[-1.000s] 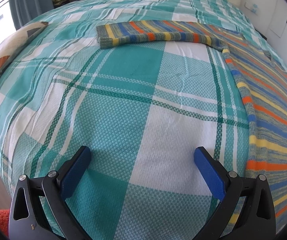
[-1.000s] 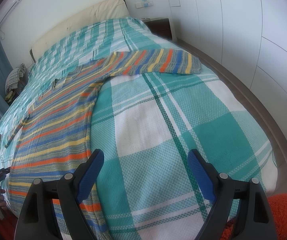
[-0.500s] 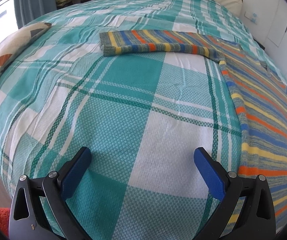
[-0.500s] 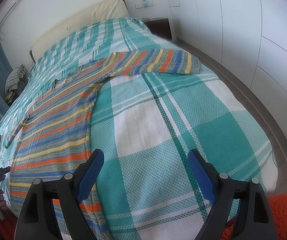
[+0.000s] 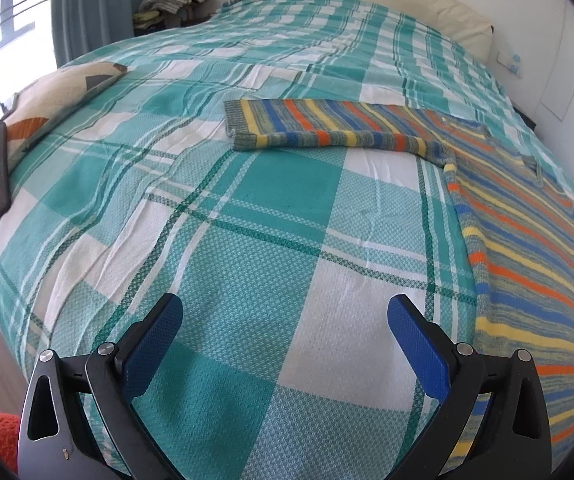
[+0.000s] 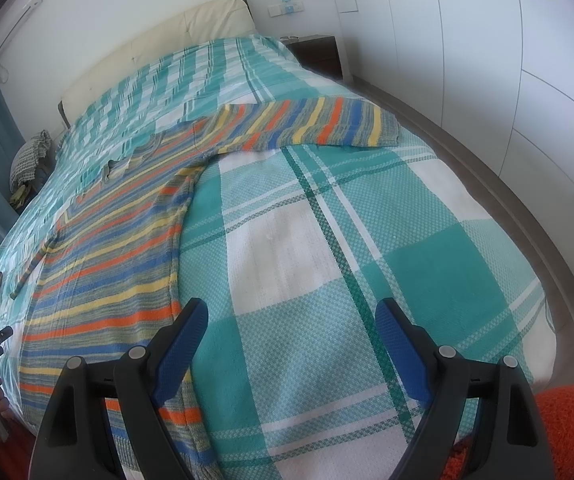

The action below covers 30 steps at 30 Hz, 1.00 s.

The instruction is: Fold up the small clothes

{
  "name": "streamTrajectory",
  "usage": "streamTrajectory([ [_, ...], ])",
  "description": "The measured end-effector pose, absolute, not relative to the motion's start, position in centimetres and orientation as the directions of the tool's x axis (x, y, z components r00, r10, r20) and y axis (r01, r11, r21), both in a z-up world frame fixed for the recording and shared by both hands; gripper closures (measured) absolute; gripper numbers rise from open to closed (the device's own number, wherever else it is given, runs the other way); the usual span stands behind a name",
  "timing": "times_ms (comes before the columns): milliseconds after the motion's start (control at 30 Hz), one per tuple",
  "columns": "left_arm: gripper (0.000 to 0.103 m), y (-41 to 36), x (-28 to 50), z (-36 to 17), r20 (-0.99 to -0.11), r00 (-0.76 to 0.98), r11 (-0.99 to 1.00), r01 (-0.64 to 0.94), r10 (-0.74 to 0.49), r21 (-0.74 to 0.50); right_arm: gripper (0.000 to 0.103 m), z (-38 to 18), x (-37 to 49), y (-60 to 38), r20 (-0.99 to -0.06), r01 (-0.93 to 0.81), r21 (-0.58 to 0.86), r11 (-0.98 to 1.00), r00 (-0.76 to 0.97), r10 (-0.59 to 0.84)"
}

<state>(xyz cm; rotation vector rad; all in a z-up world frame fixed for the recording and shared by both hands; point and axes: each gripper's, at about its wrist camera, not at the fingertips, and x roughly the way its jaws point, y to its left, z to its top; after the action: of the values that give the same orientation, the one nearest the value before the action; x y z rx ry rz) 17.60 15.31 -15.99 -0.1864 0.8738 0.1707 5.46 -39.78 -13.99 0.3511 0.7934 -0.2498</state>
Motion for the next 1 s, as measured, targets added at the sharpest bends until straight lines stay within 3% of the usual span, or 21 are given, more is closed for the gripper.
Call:
streamTrajectory([
  [200,0.001,15.6,16.8,-13.9,-0.760,0.649,0.965,-0.214,0.023,-0.153,0.018,-13.7,5.5,-40.0,-0.733,0.339,0.237,0.910,0.678,-0.062],
  [400,0.001,14.6,14.4,-10.7,-0.703,0.711,0.977,-0.137,-0.019,-0.165,0.018,-9.8,6.7,-45.6,-0.648,0.322,0.372,0.871,0.762,-0.005],
  [500,0.001,14.4,14.1,-11.5,-0.706,0.708,0.974,-0.163,0.003,-0.158,0.018,-9.3,8.8,-51.5,-0.605,0.370,0.521,0.769,0.796,0.026],
  [667,0.001,14.7,14.9,-13.4,-0.753,0.658,0.963,-0.208,0.009,-0.170,0.021,-14.3,13.3,-59.8,-0.543,0.408,0.778,0.478,0.819,0.186],
  [767,0.001,14.6,15.1,-13.5,-0.754,0.655,0.965,-0.217,0.036,-0.143,0.031,-17.1,16.0,-61.8,-0.554,0.437,0.803,0.405,0.798,0.236],
  [1000,0.001,14.8,15.9,-14.8,-0.782,0.622,0.961,-0.238,0.037,-0.143,0.039,-19.6,20.6,-62.9,-0.593,0.457,0.792,0.406,0.736,0.328],
])
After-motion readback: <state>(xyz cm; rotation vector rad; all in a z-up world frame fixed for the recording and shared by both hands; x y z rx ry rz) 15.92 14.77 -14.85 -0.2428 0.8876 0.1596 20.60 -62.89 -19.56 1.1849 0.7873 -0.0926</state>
